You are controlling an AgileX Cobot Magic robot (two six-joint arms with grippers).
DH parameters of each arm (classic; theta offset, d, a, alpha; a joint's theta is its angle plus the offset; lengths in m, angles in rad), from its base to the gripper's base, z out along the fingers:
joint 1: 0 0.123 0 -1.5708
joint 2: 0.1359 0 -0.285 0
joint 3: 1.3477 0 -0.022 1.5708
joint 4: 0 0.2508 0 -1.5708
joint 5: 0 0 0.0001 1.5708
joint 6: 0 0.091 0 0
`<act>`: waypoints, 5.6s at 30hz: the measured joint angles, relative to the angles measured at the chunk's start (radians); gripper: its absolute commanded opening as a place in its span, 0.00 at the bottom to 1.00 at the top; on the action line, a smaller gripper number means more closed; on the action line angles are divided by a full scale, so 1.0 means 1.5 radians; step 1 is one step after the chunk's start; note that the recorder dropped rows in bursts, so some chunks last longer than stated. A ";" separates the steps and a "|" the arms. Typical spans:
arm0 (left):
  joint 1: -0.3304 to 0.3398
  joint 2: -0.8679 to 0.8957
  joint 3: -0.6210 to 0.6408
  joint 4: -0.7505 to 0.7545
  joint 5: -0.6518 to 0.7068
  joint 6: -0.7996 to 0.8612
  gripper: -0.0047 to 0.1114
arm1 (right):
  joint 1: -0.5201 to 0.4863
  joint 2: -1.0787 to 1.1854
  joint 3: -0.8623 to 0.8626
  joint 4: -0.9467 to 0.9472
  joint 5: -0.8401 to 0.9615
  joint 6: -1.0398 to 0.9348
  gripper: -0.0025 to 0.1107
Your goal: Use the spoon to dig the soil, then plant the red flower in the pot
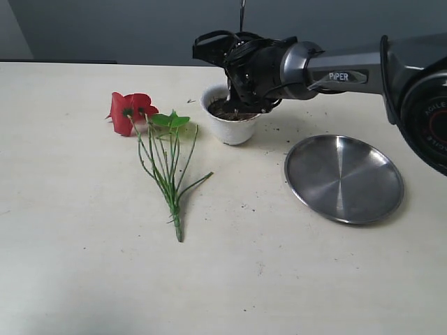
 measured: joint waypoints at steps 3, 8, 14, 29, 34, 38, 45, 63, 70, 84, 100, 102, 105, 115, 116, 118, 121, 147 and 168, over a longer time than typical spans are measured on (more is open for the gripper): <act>0.000 0.000 0.000 0.000 0.000 0.000 0.04 | 0.000 0.005 0.000 0.000 -0.007 0.000 0.02; 0.000 0.000 0.000 0.000 0.000 0.000 0.04 | 0.000 0.015 -0.002 0.000 -0.011 0.000 0.02; 0.000 0.000 0.000 0.000 0.000 0.000 0.04 | 0.005 0.025 -0.001 0.001 -0.010 0.000 0.02; 0.000 0.000 0.000 0.000 0.000 0.000 0.04 | 0.023 0.016 0.021 0.030 0.008 0.000 0.02; 0.000 0.000 0.000 0.000 0.000 0.000 0.04 | 0.026 -0.013 0.075 0.025 0.010 0.000 0.02; 0.000 0.000 0.000 0.000 0.000 0.000 0.04 | 0.030 -0.020 0.086 0.021 0.011 0.000 0.02; 0.000 0.000 0.000 0.000 0.000 0.000 0.04 | 0.033 -0.020 0.087 0.006 0.017 0.000 0.02; 0.000 0.000 0.000 0.000 0.000 0.000 0.04 | 0.035 -0.043 0.088 0.004 0.038 0.010 0.02; 0.000 0.000 0.000 0.000 0.000 0.000 0.04 | 0.023 -0.041 0.040 0.004 0.015 0.010 0.02; 0.000 0.000 0.000 0.000 0.000 0.000 0.04 | 0.009 0.000 0.029 0.000 0.006 -0.002 0.02; 0.000 0.000 0.000 0.000 0.000 0.000 0.04 | 0.017 -0.005 0.063 0.010 0.002 -0.001 0.02; 0.000 0.000 0.000 0.000 0.000 0.000 0.04 | 0.017 -0.008 0.064 0.013 0.002 -0.001 0.02; 0.000 0.000 0.000 0.000 0.000 0.000 0.04 | 0.018 -0.016 0.064 0.016 0.002 -0.001 0.02; 0.000 0.000 0.000 0.000 0.000 0.000 0.04 | 0.026 -0.036 0.064 0.044 0.012 -0.001 0.02; 0.000 0.000 0.000 0.000 0.000 0.000 0.04 | 0.029 -0.037 0.064 0.044 0.014 -0.001 0.02; 0.000 0.000 0.000 0.000 0.000 0.000 0.04 | 0.033 -0.037 0.064 0.045 0.022 -0.001 0.02; 0.000 0.000 0.000 0.000 0.000 0.000 0.04 | 0.039 -0.037 0.064 0.049 0.043 0.002 0.02; 0.000 0.000 0.000 0.000 0.000 0.000 0.04 | 0.053 -0.048 0.064 0.119 0.131 0.156 0.02; 0.000 0.000 0.000 0.000 0.000 0.000 0.04 | 0.053 -0.048 0.064 0.180 0.220 0.457 0.02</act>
